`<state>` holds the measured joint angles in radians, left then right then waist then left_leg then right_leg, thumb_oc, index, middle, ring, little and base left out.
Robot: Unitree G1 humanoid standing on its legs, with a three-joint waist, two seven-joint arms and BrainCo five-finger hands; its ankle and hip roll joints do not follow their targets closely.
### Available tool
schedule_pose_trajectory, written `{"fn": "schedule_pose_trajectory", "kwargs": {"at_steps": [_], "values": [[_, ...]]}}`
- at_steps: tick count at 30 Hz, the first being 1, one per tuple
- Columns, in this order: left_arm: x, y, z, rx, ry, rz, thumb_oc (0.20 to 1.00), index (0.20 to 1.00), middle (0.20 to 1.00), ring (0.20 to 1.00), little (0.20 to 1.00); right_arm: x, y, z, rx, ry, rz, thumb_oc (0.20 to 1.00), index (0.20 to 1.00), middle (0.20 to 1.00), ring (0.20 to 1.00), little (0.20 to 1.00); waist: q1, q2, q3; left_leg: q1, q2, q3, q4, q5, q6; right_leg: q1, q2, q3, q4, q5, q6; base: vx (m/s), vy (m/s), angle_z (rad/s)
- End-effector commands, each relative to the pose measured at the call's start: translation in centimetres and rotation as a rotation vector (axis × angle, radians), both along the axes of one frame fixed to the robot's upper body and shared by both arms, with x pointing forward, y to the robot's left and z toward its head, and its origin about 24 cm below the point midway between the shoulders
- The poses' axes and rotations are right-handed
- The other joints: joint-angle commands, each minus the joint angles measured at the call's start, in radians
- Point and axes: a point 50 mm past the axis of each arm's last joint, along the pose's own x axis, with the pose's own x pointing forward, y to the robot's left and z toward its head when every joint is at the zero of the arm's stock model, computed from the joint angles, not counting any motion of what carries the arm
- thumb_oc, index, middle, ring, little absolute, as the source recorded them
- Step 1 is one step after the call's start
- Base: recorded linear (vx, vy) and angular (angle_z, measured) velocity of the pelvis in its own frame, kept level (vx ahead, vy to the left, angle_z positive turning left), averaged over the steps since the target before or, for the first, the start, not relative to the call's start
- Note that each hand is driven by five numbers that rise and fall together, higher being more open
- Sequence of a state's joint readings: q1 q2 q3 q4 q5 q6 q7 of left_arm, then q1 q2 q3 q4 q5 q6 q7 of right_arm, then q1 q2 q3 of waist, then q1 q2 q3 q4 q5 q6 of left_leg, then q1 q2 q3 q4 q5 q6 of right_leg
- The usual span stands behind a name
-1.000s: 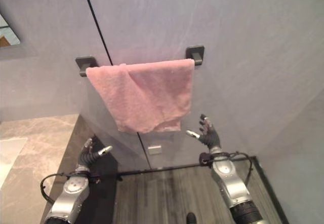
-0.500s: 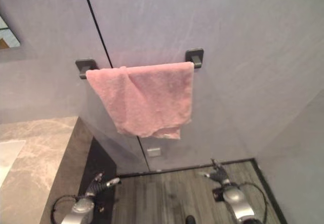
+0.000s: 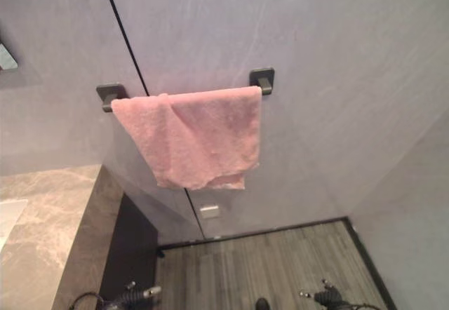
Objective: Put brush and paste in cup on sink, flatten towel.
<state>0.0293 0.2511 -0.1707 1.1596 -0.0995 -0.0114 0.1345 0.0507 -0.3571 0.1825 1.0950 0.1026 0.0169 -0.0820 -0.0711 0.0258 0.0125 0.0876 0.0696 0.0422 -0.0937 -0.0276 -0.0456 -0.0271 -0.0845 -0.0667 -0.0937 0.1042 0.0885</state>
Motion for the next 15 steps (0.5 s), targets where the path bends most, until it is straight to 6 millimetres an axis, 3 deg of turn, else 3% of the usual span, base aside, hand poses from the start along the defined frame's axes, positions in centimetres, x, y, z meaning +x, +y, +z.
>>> {"fn": "schedule_pose_trajectory", "kwargs": {"at_steps": [1, 4, 8, 15], "values": [[0.0, 1.1, 0.0, 0.041, 0.053, 0.022, 1.0, 1.0, 1.0, 1.0, 1.0, 1.0, 0.5, -0.3, -0.015, 0.041, 0.044, 1.0, 1.0, 1.0, 1.0, 1.0, -0.004, -0.032, 0.006, -0.033, -0.014, 0.016, 0.006, 0.042, -0.019, 0.018, -0.038, 0.017, 0.011, -0.028, 0.048, 0.0, 0.0, 0.0], [-0.5, 0.9, -0.3, 0.078, 0.118, -0.068, 1.0, 1.0, 1.0, 1.0, 1.0, -0.6, 0.1, -0.8, -0.056, 0.143, 0.037, 1.0, 1.0, 1.0, 1.0, 1.0, -0.006, -0.033, 0.001, -0.031, -0.011, 0.012, 0.006, 0.037, -0.021, 0.025, -0.037, 0.014, 0.011, -0.03, 0.045, 0.0, 0.0, 0.0], [-1.4, 0.9, -0.5, 0.074, 0.153, -0.05, 1.0, 1.0, 1.0, 1.0, 1.0, -1.8, 0.4, -1.1, -0.045, 0.179, -0.001, 1.0, 1.0, 1.0, 1.0, 1.0, -0.007, -0.034, -0.002, -0.027, -0.009, 0.008, 0.006, 0.035, -0.02, 0.03, -0.037, 0.007, 0.009, -0.032, 0.044, 0.0, 0.0, 0.0], [-1.2, 0.8, -0.5, 0.075, 0.149, -0.06, 1.0, 1.0, 1.0, 1.0, 1.0, -1.0, 0.9, -1.1, -0.024, 0.142, -0.009, 1.0, 1.0, 1.0, 1.0, 1.0, -0.009, -0.034, -0.002, -0.027, -0.007, 0.01, 0.006, 0.032, -0.02, 0.031, -0.038, 0.006, 0.009, -0.034, 0.046, 0.0, 0.0, 0.0]]}}
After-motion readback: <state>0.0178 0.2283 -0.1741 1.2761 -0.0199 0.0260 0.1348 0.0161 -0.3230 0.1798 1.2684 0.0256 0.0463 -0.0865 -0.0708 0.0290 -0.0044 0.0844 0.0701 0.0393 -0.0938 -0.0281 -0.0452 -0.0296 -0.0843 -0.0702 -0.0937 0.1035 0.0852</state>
